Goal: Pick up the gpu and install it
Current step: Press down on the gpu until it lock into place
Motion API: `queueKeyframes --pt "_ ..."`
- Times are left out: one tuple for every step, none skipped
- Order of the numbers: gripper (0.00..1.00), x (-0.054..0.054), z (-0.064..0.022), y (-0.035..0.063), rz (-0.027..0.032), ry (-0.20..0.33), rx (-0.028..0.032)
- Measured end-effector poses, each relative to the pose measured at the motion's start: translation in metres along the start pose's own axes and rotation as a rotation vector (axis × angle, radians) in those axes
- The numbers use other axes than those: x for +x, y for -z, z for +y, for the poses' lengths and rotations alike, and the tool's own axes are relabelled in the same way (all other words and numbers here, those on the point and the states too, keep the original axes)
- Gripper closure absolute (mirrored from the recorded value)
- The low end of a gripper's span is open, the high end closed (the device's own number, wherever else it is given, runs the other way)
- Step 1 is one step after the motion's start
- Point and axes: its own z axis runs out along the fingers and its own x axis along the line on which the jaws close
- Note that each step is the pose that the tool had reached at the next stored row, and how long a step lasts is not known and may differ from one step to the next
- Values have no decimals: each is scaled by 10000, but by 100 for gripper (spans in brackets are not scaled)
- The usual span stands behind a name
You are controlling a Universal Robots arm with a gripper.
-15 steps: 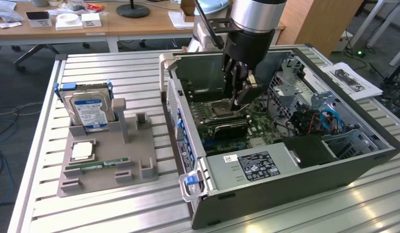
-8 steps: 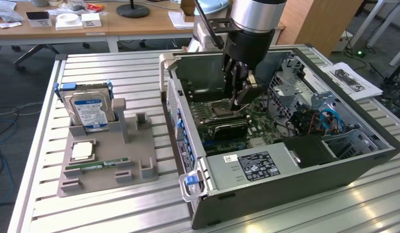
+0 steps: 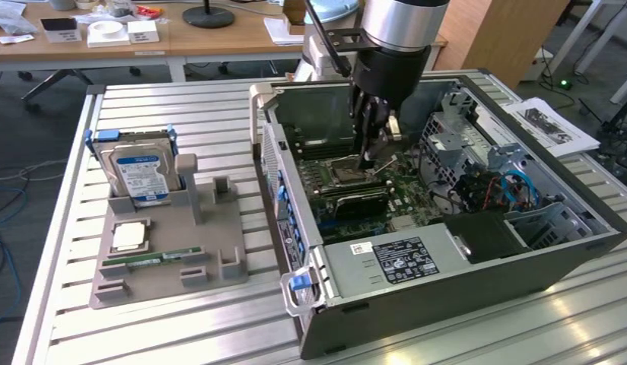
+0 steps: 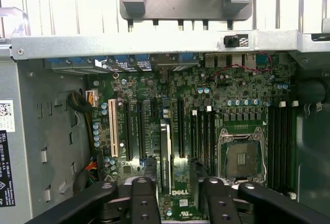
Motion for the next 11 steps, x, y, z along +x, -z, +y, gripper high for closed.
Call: queueKeyframes --pt "62 0 0 0 -1 0 0" --pt "62 0 0 0 0 0 0" --pt "68 0 0 0 0 0 0" --pt "74 0 0 0 -1 0 0" --pt "80 0 0 0 0 0 0" --pt "80 0 0 0 -1 0 0" --pt "85 0 0 0 0 0 -1" --pt "89 0 0 0 0 0 0" --pt "89 0 0 0 0 0 0" --pt "89 0 0 0 -1 0 0" --pt "89 0 0 0 0 0 0"
